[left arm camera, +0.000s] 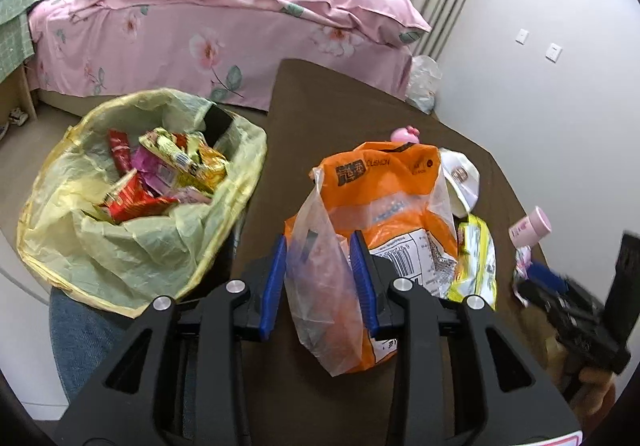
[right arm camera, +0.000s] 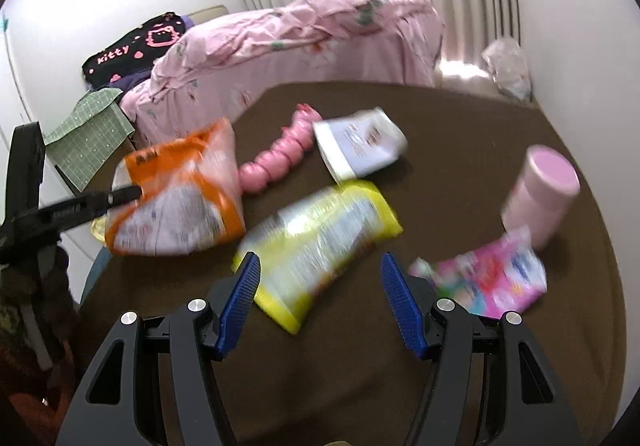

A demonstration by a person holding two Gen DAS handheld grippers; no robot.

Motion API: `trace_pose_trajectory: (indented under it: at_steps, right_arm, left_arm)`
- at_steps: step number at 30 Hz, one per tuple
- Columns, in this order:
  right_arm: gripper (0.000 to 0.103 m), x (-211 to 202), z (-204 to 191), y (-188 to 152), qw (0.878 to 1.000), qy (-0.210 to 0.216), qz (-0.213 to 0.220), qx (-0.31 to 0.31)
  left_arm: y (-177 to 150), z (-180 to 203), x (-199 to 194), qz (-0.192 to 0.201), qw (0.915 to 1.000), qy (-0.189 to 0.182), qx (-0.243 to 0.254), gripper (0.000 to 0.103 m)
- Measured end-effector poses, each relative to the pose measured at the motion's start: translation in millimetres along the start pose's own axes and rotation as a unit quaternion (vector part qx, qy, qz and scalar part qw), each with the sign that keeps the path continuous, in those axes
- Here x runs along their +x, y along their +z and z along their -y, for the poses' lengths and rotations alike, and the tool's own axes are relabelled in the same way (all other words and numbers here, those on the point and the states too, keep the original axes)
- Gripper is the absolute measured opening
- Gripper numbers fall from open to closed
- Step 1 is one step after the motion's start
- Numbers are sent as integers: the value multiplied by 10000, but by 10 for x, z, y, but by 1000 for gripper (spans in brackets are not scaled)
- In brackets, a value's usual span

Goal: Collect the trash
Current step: 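Grasp the orange bag with the left tool while the right tool grasps the yellow wrapper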

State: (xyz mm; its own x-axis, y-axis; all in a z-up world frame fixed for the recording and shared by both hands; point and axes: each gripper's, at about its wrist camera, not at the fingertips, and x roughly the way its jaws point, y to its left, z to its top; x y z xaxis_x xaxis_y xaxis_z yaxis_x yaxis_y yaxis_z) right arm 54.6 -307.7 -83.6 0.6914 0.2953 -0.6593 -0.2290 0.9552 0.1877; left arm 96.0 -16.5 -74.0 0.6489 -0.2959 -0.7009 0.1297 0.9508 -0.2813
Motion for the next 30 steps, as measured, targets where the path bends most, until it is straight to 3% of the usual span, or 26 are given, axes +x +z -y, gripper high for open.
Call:
trace_pose_trajectory:
  at_steps: [5,11,14,15,18,21,24,28,30]
  right_arm:
    - [59,240,-148,-25,9978,10,-541,-375]
    - [59,140,-193,-360,9804,-1090,-682,-1496]
    - [59,36,-67,-430,9740,-1473,-723,-1565]
    - [59,-27,-19,-420,9766,-1408,-693,-1472]
    - [59,-232,190,-290,9953,-615,-486,-569]
    - [60,-178,312,-133,9990,-248,-342,177]
    - [60,82,354,-8,9977,-327,-304,518]
    - [56,515,359,51,9947,-322,-643,732]
    - [48,532,345,59,9953,-326,-616,668]
  left_arm:
    - [-122,81,76,-416,9983,-359,168,37]
    - [-253,191,100,-973,9888,-1006,512,49]
    - [-294,246,-5,-877,9863,-1134,821,53]
    - [-296,257,-46,-798,9860,-1156,896,55]
    - [-245,278,-215,-292,9880,-1019,1122,57]
    - [-161,313,-318,242,9874,-844,1319,59]
    - [-64,337,-277,358,9864,-790,1396,60]
    - [-26,361,-203,278,9852,-784,1498,60]
    - [-39,381,-187,240,9836,-777,1612,60]
